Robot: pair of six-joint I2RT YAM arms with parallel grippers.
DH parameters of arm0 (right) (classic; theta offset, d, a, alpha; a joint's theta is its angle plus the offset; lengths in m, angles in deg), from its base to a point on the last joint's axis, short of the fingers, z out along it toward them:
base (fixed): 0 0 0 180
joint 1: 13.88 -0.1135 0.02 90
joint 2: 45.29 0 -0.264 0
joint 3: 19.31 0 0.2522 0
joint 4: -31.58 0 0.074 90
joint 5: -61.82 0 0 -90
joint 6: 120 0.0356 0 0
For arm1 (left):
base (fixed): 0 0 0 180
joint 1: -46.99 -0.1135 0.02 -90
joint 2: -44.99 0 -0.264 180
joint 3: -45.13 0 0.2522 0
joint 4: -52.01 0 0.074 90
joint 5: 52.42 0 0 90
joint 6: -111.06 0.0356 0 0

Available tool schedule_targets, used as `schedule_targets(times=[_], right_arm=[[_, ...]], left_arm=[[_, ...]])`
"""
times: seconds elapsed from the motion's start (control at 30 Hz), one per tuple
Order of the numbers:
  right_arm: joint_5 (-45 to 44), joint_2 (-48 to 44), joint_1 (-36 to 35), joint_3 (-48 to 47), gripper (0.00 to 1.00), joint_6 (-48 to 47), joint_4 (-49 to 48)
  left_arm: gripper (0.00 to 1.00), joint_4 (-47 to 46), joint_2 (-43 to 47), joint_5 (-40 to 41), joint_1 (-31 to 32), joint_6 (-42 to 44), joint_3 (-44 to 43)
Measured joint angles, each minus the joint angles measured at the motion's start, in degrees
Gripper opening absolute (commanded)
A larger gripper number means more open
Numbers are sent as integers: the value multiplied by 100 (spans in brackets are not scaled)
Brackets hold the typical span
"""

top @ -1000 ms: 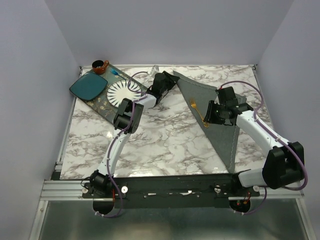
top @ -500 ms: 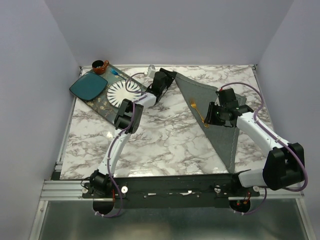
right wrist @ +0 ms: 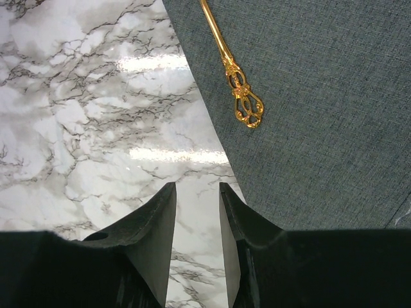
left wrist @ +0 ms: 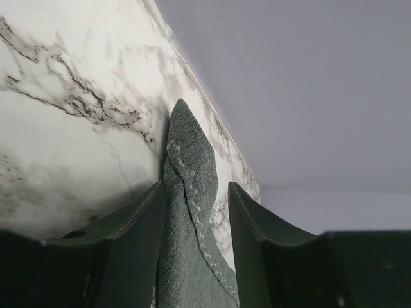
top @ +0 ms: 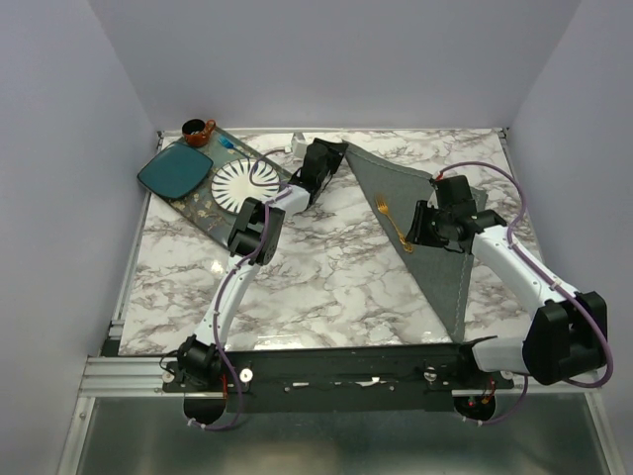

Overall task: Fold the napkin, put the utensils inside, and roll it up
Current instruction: Fold the napkin

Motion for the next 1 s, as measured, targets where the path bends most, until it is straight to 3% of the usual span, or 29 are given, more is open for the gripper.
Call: schedule_targets(times=[0.37, 0.8, 0.9, 1.0], right_arm=[[72, -79, 35, 0, 41, -42, -26], [131, -151, 35, 0, 41, -57, -85], [136, -157, 44, 0, 41, -85, -85], [157, -157, 72, 0, 41, -125, -85]], left_arm=[[43, -44, -37, -11, -2, -162, 13], [15, -214, -203, -92, -2, -291, -33], [0, -219, -232, -96, -2, -293, -74], [0, -234, -251, -103, -2, -232, -120]])
